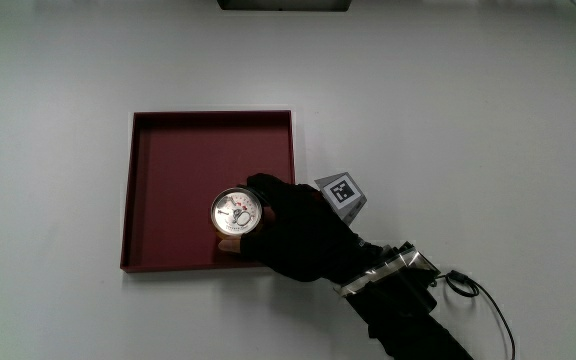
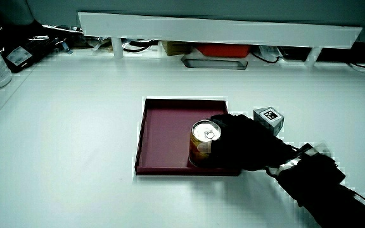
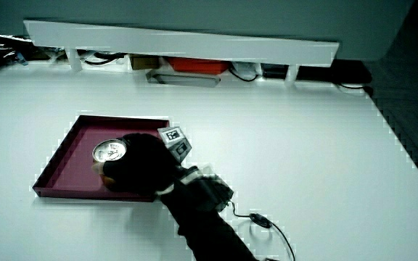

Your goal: Pick red bull from plate

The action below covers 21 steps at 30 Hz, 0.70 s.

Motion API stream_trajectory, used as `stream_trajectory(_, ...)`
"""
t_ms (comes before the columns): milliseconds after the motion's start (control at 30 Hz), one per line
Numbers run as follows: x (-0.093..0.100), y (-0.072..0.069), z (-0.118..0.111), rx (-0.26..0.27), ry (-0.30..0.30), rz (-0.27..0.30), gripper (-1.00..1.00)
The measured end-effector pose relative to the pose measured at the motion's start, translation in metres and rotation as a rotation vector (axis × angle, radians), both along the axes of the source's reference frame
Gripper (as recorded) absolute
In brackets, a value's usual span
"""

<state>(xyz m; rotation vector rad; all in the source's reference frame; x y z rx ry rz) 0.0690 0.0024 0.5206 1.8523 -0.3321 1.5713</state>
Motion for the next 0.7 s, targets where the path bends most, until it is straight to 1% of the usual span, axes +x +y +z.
stream_trajectory(33,0.000,0.000,-0.001,0.004,0.001,-0.001,1.00)
stream_trajectory(167,0.002,-0.003,-0.009,0.010,-0.050,0.005,1.00)
stream_trajectory(200,0.004,-0.004,-0.011,0.016,-0.053,0.007,1.00)
stream_trajectory(233,0.005,-0.005,-0.015,0.027,-0.059,0.006,1.00)
stream_trajectory(333,0.010,-0.008,-0.029,0.018,-0.096,0.012,1.00)
stream_trajectory(367,0.013,-0.009,-0.033,0.024,-0.122,0.019,1.00)
stream_trajectory(400,0.016,-0.010,-0.038,0.020,-0.114,0.014,1.00)
stream_trajectory(433,0.018,-0.011,-0.044,0.022,-0.128,0.025,1.00)
stream_trajectory(467,0.021,-0.012,-0.049,0.019,-0.141,0.025,1.00)
stream_trajectory(533,0.028,-0.013,-0.058,0.022,-0.139,0.036,1.00)
stream_trajectory(567,0.032,-0.013,-0.064,0.015,-0.132,0.039,1.00)
stream_trajectory(600,0.036,-0.014,-0.068,0.024,-0.136,0.048,1.00)
stream_trajectory(633,0.040,-0.015,-0.073,0.031,-0.119,0.048,1.00)
stream_trajectory(667,0.044,-0.015,-0.077,0.035,-0.137,0.060,1.00)
stream_trajectory(700,0.048,-0.017,-0.078,0.068,-0.129,0.067,1.00)
